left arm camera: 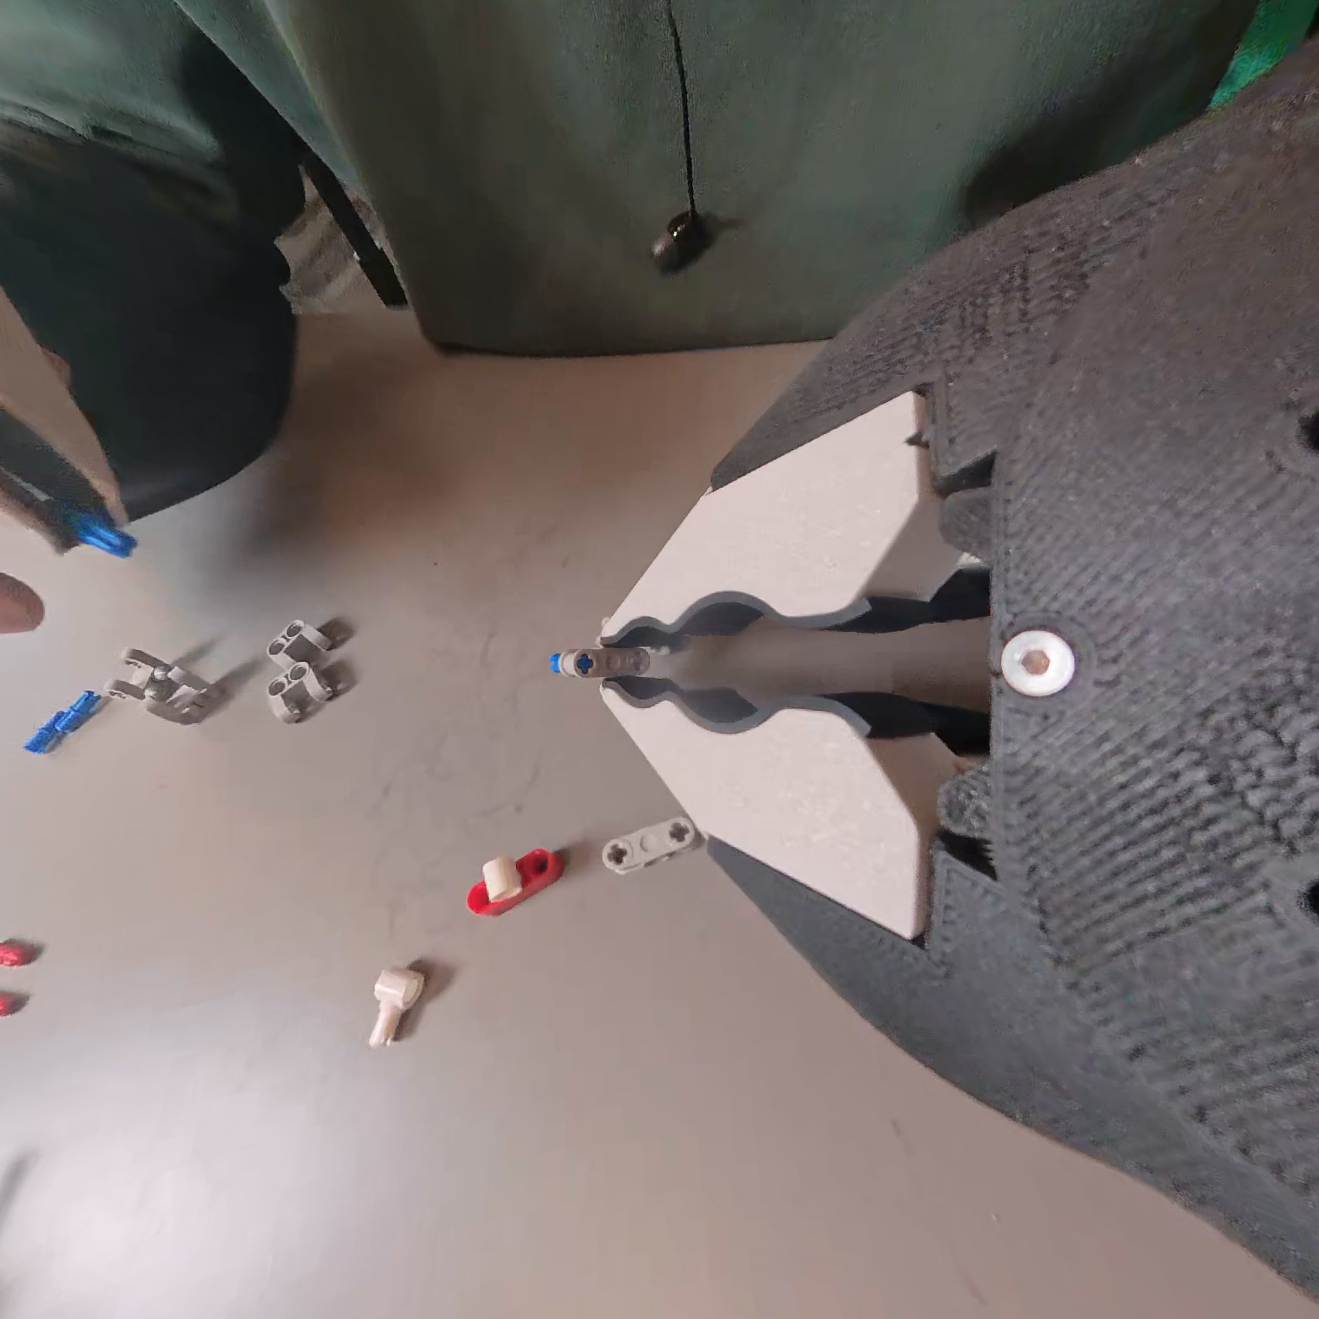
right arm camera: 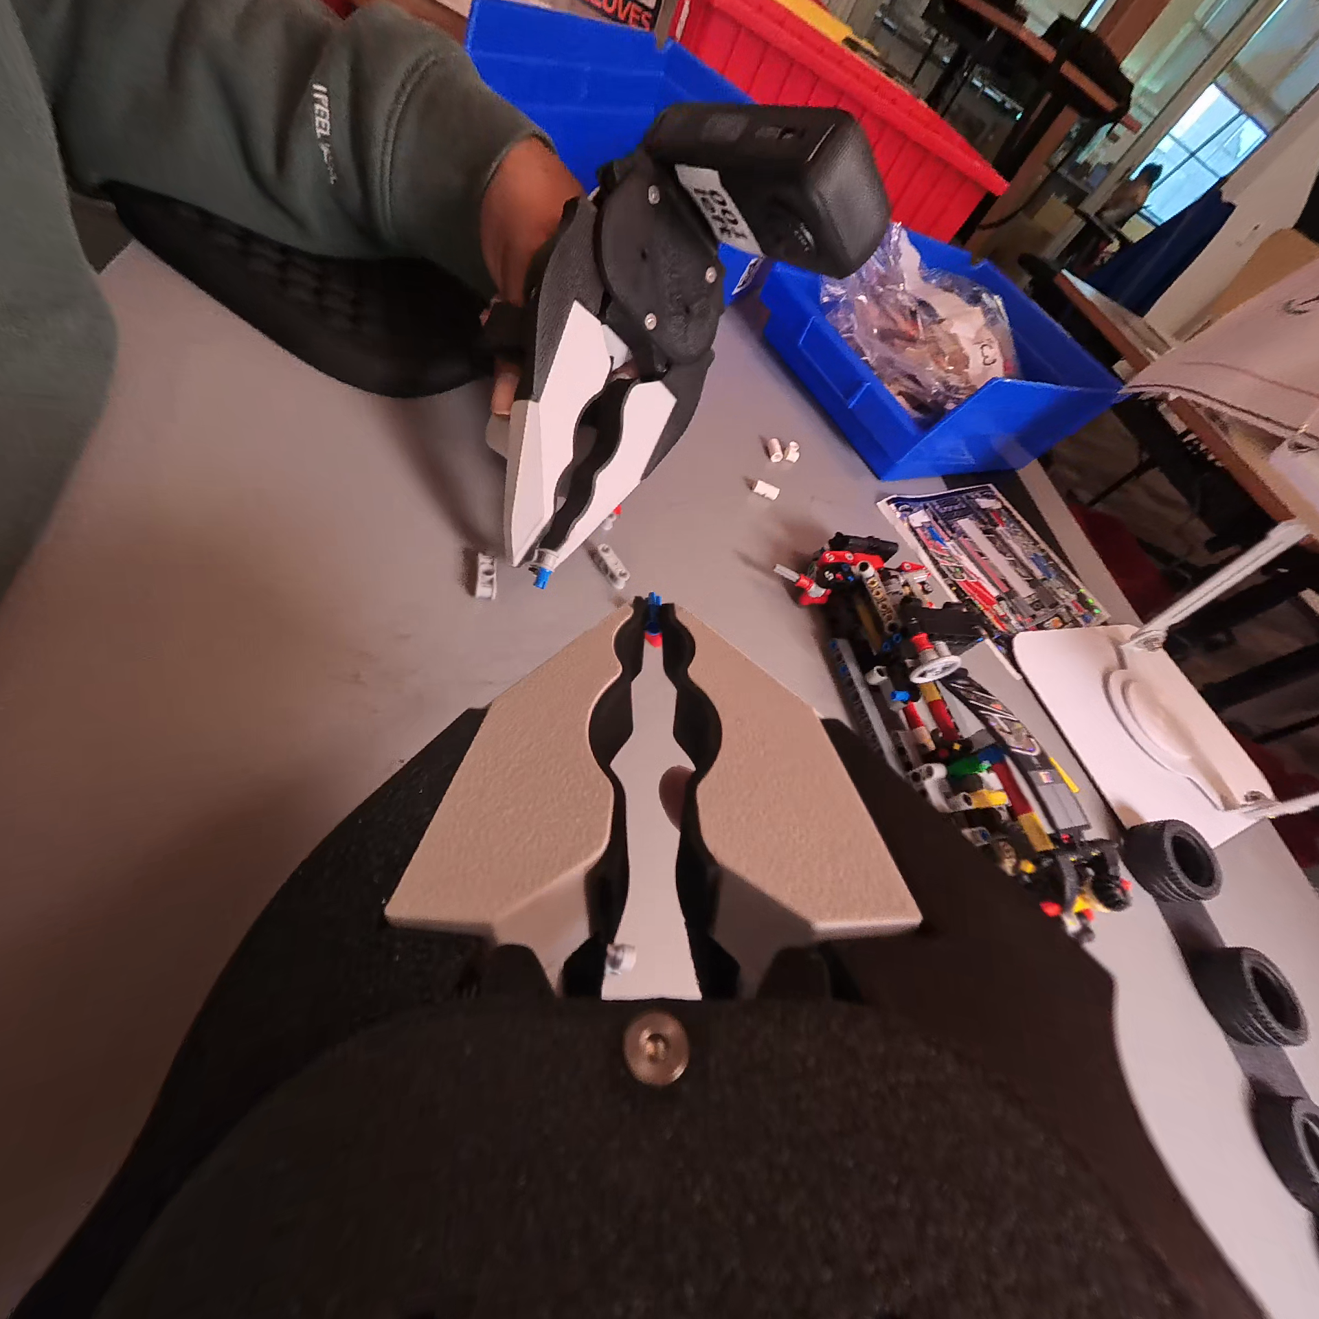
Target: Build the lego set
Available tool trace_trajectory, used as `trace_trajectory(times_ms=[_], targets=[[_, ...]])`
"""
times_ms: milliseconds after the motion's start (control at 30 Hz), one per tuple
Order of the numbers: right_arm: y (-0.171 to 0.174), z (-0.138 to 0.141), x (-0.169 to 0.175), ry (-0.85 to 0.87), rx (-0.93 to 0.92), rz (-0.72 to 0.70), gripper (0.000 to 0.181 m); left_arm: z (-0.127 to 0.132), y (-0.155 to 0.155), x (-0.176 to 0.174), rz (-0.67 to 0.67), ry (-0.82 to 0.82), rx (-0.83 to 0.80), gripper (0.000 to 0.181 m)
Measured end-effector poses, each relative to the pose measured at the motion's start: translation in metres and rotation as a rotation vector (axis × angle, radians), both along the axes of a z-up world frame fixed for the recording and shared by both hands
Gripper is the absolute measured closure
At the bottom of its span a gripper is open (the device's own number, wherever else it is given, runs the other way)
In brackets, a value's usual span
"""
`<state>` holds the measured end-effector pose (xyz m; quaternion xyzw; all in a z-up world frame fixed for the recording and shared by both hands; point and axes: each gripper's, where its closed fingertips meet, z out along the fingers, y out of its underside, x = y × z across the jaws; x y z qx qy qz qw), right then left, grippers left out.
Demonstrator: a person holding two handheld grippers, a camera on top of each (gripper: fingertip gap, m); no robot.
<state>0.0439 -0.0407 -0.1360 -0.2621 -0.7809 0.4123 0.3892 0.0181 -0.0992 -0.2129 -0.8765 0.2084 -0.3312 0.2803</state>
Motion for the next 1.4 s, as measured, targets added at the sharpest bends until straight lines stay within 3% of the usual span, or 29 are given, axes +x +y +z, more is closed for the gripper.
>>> trace_trajectory(times_ms=[300,400,500,667,800,1000,1233,1400], targets=[[-0.002,-0.012,0.005,-0.046,-0.005,0.005,0.178,-0.009,0.007,-0.013,0.034,0.219,0.027,0.165],[0.0,-0.012,0.005,-0.044,-0.004,-0.002,0.178,-0.001,0.008,-0.021,0.057,0.249,0.076,0.163],[0.001,-0.011,0.005,-0.041,-0.014,-0.006,0.179,0.011,-0.005,-0.008,-0.03,0.203,0.112,0.167],[-0.004,-0.019,0.005,-0.066,-0.017,0.009,0.178,-0.006,-0.017,0.011,-0.151,0.295,0.098,0.158],[-0.009,-0.024,0.005,-0.081,-0.008,0.022,0.179,-0.012,-0.011,0.012,-0.156,0.352,0.128,0.175],[-0.013,-0.022,0.005,-0.072,-0.004,0.025,0.178,-0.003,0.006,0.012,-0.036,0.244,0.146,0.176],[-0.015,-0.017,-0.007,-0.04,0.031,-0.071,0.179,0.046,0.04,0.013,0.245,-0.231,0.181,0.176],[-0.013,-0.016,-0.016,-0.043,0.017,-0.157,0.179,0.054,0.051,-0.001,0.364,-0.282,0.204,0.176]])
